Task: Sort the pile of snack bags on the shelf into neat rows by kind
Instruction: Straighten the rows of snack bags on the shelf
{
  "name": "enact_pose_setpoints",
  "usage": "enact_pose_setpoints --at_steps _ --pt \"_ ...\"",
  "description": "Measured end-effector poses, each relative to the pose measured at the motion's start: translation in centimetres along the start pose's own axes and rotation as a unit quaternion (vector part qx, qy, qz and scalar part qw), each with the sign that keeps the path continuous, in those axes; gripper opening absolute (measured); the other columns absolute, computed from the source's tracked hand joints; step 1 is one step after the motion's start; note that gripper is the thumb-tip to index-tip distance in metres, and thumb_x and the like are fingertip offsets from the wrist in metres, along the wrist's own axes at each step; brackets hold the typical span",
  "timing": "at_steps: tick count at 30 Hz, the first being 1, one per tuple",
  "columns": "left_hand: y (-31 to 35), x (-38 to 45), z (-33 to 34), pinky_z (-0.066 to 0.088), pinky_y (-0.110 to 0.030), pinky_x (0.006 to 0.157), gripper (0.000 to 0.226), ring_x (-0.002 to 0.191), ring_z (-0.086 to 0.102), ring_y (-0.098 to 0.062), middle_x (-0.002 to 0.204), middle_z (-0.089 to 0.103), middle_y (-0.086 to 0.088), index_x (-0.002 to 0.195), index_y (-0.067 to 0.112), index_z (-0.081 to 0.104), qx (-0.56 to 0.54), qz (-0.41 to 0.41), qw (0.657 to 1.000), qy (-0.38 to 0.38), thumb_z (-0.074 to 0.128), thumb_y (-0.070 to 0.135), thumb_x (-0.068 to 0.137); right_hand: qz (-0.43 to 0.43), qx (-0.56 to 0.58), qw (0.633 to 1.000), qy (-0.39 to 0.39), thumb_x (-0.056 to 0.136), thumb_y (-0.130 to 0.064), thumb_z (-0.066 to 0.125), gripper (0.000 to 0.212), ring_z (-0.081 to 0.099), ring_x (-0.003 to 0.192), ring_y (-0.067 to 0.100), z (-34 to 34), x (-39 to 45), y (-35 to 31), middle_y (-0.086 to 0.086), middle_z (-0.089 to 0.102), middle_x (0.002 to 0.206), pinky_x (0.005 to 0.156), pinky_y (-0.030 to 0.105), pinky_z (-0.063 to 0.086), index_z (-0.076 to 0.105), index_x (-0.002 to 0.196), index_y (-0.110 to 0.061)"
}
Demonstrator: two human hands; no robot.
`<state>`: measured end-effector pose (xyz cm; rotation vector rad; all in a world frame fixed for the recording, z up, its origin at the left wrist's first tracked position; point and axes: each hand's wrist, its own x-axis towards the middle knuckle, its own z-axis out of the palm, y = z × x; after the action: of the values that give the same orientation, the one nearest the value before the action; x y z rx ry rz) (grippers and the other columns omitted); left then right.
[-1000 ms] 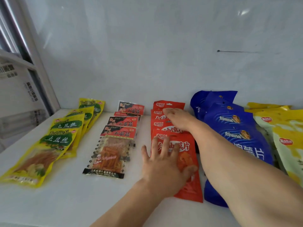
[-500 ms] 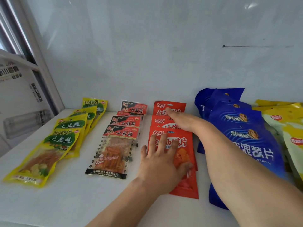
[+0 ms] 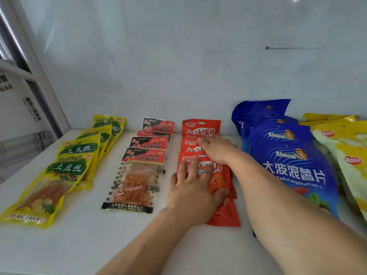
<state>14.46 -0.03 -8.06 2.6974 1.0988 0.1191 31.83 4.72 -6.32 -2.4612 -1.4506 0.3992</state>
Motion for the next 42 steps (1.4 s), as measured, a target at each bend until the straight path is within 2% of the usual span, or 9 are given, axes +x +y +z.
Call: enact_pose_setpoints --at_steps 8,12,17,21,24,27,30,34,42 --pt "0.1 -0.2 0.2 0.002 -0.054 0.122 0.076 0.153 -0.006 -0.032 0.168 0.002 -0.001 0.157 0.037 0.012 0.024 0.008 0.999 0.038 0.024 0.075 0.093 -0.024 0.035 0.995 0.092 0.103 -0.052 0.014 0.055 0.032 0.144 0.027 -1.1 -2.1 -0.6 0.001 0.039 0.154 0.117 0.051 0.027 0.038 0.147 -0.029" --pt "0.6 -0.5 -0.4 -0.001 -0.054 0.123 0.08 0.154 -0.006 -0.032 0.168 0.004 -0.003 0.159 0.03 0.01 0.055 0.016 0.996 0.063 0.021 0.075 0.094 -0.054 0.127 0.983 0.123 0.106 -0.046 0.025 0.051 0.051 0.126 0.022 -3.6 -5.1 -0.3 0.005 0.054 0.134 0.107 0.043 0.042 0.052 0.135 -0.014" --pt "2.0 -1.0 -1.8 0.001 -0.049 0.123 0.082 0.155 -0.002 -0.03 0.168 0.01 -0.003 0.159 0.026 0.016 0.038 0.009 0.994 0.103 0.026 0.075 0.093 -0.059 0.152 0.971 0.173 0.105 -0.044 0.036 0.05 0.039 0.14 0.02 -7.5 -10.3 1.9 0.002 0.041 0.153 0.11 0.031 0.032 0.042 0.147 -0.019" --pt "6.2 -0.7 -2.7 0.011 -0.038 0.124 0.078 0.154 0.004 -0.021 0.167 0.011 -0.001 0.159 0.02 0.015 -0.147 0.033 0.982 0.112 0.044 0.059 0.098 -0.019 0.173 0.94 0.295 0.101 -0.045 0.046 0.051 0.044 0.135 0.016 -8.6 -15.0 6.3 -0.004 0.043 0.151 0.105 0.03 0.036 0.044 0.146 -0.023" --pt "10.5 0.4 -2.1 0.035 -0.04 0.118 0.068 0.14 0.032 -0.013 0.148 0.035 0.004 0.152 0.02 0.032 -0.355 0.032 0.93 0.093 0.06 0.047 0.096 0.047 0.213 0.909 0.356 0.099 -0.047 0.048 0.055 0.043 0.135 0.018 -7.6 -16.9 10.4 0.0 0.043 0.151 0.097 0.028 0.04 0.042 0.147 -0.021" --pt "12.8 2.7 -0.2 0.05 -0.047 0.103 0.071 0.13 0.048 -0.021 0.139 0.043 0.003 0.142 0.024 0.039 -0.408 -0.027 0.908 0.093 0.067 0.055 0.085 0.08 0.251 0.909 0.324 0.097 -0.049 0.051 0.064 0.043 0.134 0.019 -6.1 -16.8 13.4 0.004 0.037 0.152 0.083 0.024 0.048 0.033 0.151 -0.019" --pt "13.2 4.8 1.1 0.049 -0.049 0.104 0.094 0.13 0.05 -0.024 0.142 0.044 -0.003 0.143 0.023 0.036 -0.405 -0.074 0.908 0.084 0.062 0.07 0.066 0.079 0.264 0.916 0.291 0.094 -0.054 0.054 0.074 0.042 0.136 0.021 -5.0 -15.8 14.7 0.005 0.035 0.154 0.099 0.039 0.051 0.027 0.153 -0.019" --pt "13.1 6.6 2.4 0.049 -0.05 0.104 0.114 0.131 0.051 -0.027 0.147 0.045 -0.004 0.146 0.025 0.032 -0.394 -0.109 0.91 0.071 0.059 0.082 0.052 0.105 0.243 0.926 0.268 0.093 -0.054 0.056 0.079 0.035 0.141 0.023 -4.6 -14.6 15.4 0.007 0.029 0.157 0.106 0.043 0.046 0.022 0.155 -0.018" --pt "14.1 5.9 1.6 0.056 -0.047 0.095 0.112 0.123 0.057 -0.025 0.142 0.049 -0.004 0.145 0.022 0.033 -0.397 -0.108 0.909 0.062 0.055 0.083 0.053 0.138 0.266 0.917 0.264 0.093 -0.045 0.061 0.081 0.038 0.138 0.025 -3.5 -12.9 15.7 0.01 0.023 0.158 0.089 0.038 0.054 0.016 0.155 -0.019"
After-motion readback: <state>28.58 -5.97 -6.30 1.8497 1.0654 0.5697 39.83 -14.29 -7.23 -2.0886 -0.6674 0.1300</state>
